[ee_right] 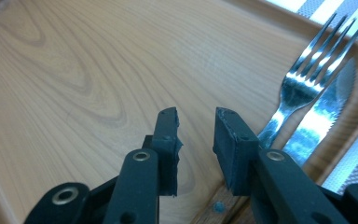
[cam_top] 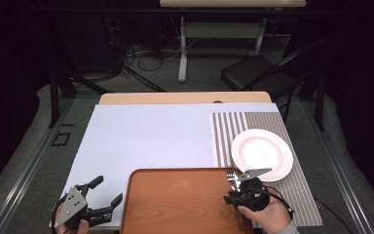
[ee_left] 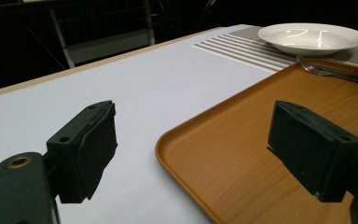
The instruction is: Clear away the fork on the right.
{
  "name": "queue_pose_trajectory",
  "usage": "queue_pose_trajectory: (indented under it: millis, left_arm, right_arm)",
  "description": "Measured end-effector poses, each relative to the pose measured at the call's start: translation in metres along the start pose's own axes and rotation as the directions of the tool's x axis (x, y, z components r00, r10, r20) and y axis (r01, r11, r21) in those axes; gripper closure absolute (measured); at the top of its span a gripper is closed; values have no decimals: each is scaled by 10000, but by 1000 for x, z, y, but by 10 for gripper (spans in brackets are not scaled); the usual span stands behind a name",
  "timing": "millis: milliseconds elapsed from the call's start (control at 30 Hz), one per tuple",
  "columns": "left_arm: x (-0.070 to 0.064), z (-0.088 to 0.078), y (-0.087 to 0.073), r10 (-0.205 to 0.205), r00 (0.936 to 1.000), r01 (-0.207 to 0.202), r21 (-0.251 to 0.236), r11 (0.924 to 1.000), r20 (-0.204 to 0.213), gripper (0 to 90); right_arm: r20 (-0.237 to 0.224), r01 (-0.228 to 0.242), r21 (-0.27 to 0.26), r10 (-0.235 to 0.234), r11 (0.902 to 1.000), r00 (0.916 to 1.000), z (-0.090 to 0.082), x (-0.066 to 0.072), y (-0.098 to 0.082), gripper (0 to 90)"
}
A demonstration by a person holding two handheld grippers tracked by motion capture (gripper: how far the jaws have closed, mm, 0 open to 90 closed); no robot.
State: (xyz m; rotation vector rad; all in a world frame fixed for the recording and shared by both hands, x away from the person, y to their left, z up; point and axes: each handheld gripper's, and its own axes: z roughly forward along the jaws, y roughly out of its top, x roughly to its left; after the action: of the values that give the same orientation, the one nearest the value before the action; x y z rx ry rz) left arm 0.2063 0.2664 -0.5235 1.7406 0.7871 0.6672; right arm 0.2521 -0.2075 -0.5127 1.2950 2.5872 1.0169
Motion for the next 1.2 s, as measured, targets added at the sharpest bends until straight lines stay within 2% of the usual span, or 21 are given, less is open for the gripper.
queue_pose_trajectory:
  millis: [100,233,367,400,433,500,567,667,800,900,967,1033,1133,1200]
  left_arm:
    - [0,0,0,-8,10000,8,-2,10000,-7,152]
    - [-1,0,0,-4,10000,4,-30,10000,-49,152]
    - [-1,1,0,39,10000,-39,11,10000,-11,152]
    - [-1,1,0,36,10000,-36,15,10000,3,152]
    - [-1,1,0,32,10000,-32,13,10000,1,152]
    - [-1,0,0,18,10000,-18,14,10000,4,152]
    - [-1,0,0,3,10000,-3,8,10000,6,152]
    - [-1,0,0,-49,10000,49,4,10000,2,152]
    - [-1,1,0,-75,10000,75,-3,10000,-14,153]
    - [-1,0,0,-67,10000,67,9,10000,-24,152]
    - [-1,0,0,-90,10000,90,4,10000,-34,152]
    - [-1,0,0,-90,10000,90,-19,10000,-34,152]
    - [-1,0,0,-71,10000,71,-28,10000,-33,152]
    - [-1,0,0,-66,10000,66,-27,10000,-25,152]
  right_arm:
    - [-43,104,-26,-104,9999,9999,-3,1,1,684]
    - [39,375,-309,-374,9988,9993,-6,2,1,631]
    - [428,1136,-585,-1112,9918,9929,-14,2,0,561]
    - [706,1488,-727,-1438,9862,9871,-16,0,-2,529]
    - [887,1547,-687,-1484,9856,9849,-18,-1,-3,519]
    - [964,1400,-733,-1327,9874,9865,-20,-3,-5,468]
    - [1324,1570,-687,-1470,9852,9802,-22,-6,-6,416]
    - [1499,1588,-740,-1465,9845,9778,-25,-12,-8,290]
    - [1749,1293,-1056,-1096,9860,9785,-31,-20,-10,153]
    - [2074,1010,-1453,-695,9842,9758,-38,-27,-13,132]
    - [2138,898,-1585,-546,9833,9753,-43,-32,-14,70]
    - [2197,998,-1673,-616,9809,9736,-47,-35,-16,1]
    - [2285,1056,-1793,-630,9781,9715,-53,-38,-17,0]
    - [2425,1217,-1780,-763,9765,9671,-56,-39,-18,0]
